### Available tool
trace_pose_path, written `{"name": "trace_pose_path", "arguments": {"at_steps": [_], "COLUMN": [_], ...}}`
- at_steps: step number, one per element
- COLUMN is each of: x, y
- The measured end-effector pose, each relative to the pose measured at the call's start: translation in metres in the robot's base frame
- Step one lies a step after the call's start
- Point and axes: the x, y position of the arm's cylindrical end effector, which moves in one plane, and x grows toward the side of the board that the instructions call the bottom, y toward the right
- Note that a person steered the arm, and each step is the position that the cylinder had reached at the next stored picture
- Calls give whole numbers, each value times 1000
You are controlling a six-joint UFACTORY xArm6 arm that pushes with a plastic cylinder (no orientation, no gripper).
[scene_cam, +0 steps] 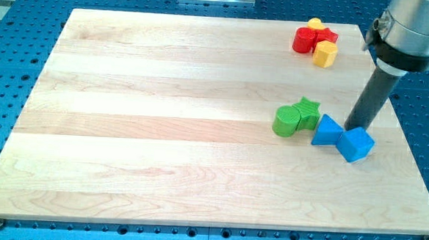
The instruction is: Push the green blocks close towards blue cube
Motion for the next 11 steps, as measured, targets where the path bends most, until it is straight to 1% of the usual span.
{"name": "trace_pose_path", "arguments": {"at_steps": [1,2,3,4,5,6,7,8,9,10,11], "x": [46,53,-27,-49,-21,-5,2,13,46,38,9], "y": [1,6,7,-59,-117,-101,-137,-189,-201,-156,-158]}}
